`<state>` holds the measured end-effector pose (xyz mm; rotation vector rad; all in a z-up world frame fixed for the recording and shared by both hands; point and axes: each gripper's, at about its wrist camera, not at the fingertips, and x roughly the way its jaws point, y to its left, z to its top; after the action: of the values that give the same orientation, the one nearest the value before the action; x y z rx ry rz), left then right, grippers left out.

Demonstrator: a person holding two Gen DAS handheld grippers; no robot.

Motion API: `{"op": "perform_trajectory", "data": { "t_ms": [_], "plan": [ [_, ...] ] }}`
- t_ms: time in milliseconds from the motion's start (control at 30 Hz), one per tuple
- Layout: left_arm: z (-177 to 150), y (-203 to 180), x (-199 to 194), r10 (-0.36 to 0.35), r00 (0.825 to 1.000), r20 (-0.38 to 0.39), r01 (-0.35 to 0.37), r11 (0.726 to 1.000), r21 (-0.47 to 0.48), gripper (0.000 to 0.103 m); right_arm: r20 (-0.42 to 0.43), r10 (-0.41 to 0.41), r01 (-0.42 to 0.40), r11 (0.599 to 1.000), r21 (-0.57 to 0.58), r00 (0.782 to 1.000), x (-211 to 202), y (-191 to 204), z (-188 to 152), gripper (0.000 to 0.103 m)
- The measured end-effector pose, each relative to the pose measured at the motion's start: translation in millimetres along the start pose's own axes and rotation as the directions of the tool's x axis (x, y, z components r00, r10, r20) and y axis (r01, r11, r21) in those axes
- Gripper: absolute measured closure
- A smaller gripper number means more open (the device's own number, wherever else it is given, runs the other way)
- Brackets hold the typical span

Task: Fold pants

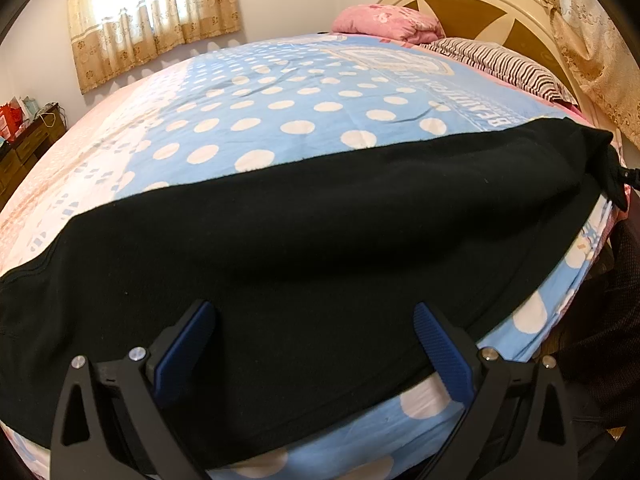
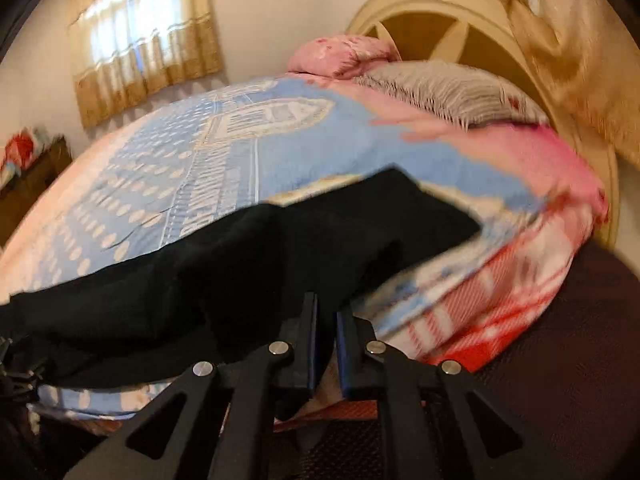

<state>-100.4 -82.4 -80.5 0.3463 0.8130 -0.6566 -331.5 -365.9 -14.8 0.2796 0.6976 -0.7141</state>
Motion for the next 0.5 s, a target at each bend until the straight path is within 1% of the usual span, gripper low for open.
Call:
{"op": "perform_trajectory", "data": {
  "t_ms": [133,167,233,267,333,400,467,500],
  "plan": [
    [0,0,0,-0.002,1.000,-0.001,0.002,1.000,0.003,0.001,0.104,-0.028,0.042,0.990,-0.138,0.994,-30,-1,34,0.095],
    [0,0,0,-0.001,1.000,-0.002,0.001,1.000,0.005,0.001,0.135,-0.025,0.050,0.981,-0.187,0.991,-38,-4,47,0.095],
    [1,0,0,0.001,1.000,-0.003,-0.001,1.000,0.004,0.001,0.151,0.013,0.025,0.968,-0.249,0.989,-42,-13,67,0.095],
    [1,0,0,0.002,1.000,-0.004,-0.002,1.000,0.003,0.001,0.135,0.049,-0.010,0.962,-0.273,0.990,-39,-22,79,0.095],
    [1,-1,1,0.006,1.000,-0.006,-0.006,1.000,0.003,0.001,0.084,0.083,-0.056,0.958,-0.283,0.993,-22,-38,93,0.095],
    [2,-1,1,0.009,1.000,-0.008,-0.009,1.000,0.001,0.001,0.015,0.044,-0.038,0.963,-0.267,0.999,11,-58,100,0.095],
    [2,-2,1,0.012,1.000,-0.009,-0.012,1.000,0.001,0.001,-0.065,0.030,-0.042,0.981,-0.191,0.997,52,-82,98,0.094],
    [2,-2,1,0.014,1.000,-0.009,-0.013,1.000,0.004,0.001,-0.084,0.001,-0.015,0.986,-0.164,0.996,67,-90,95,0.094]
  ]
}}
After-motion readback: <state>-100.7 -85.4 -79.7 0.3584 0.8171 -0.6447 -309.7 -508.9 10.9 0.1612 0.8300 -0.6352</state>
